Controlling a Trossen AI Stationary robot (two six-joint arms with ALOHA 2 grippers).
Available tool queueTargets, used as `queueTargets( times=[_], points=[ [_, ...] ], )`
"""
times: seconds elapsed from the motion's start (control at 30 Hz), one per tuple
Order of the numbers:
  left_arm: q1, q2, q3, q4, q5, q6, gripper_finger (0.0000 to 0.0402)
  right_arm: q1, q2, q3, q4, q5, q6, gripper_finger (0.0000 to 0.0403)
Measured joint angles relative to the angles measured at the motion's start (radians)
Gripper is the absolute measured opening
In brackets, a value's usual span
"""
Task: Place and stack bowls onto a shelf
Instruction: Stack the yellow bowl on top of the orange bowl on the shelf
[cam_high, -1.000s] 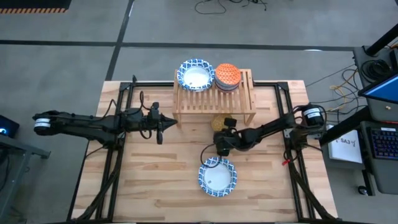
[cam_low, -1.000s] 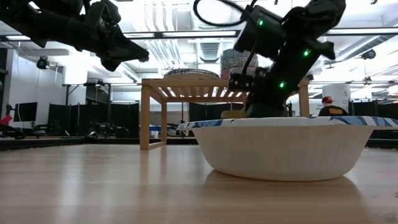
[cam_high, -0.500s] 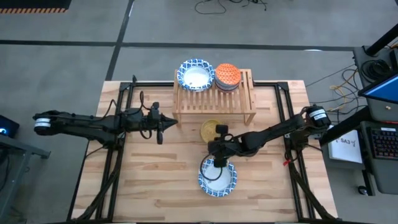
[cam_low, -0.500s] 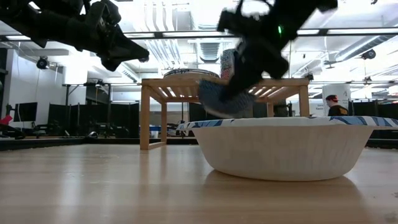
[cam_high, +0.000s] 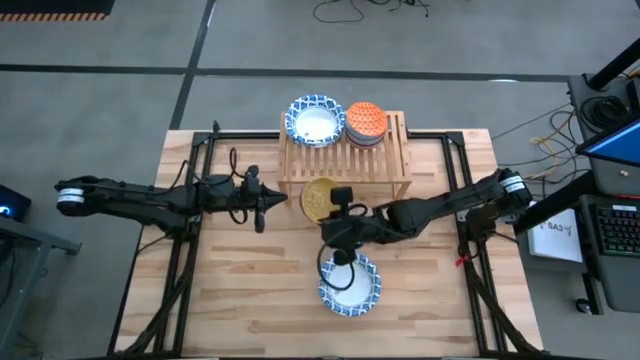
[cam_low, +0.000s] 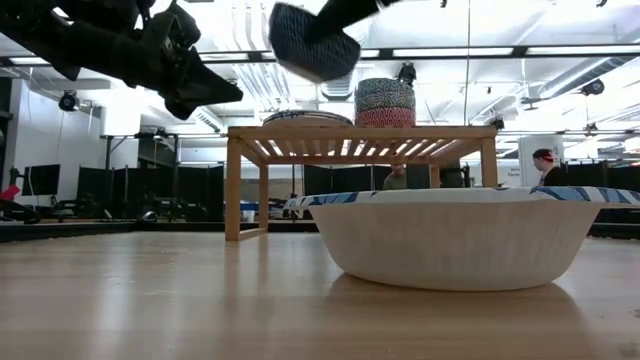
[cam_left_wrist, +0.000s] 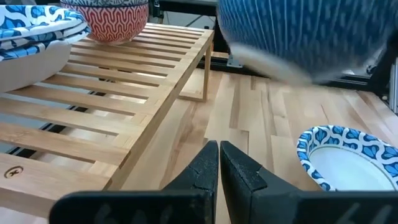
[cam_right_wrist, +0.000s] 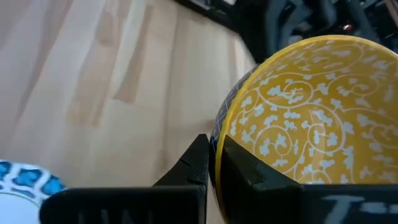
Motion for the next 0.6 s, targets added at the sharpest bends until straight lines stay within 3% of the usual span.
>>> queueTargets(
  times=[0.6],
  points=[
    [0.000,0.003,0.000,0.000,0.000,0.003,0.0000,-0.256,0.000,0.425,-0.432,0.003,-0.081,0.0013]
  ],
)
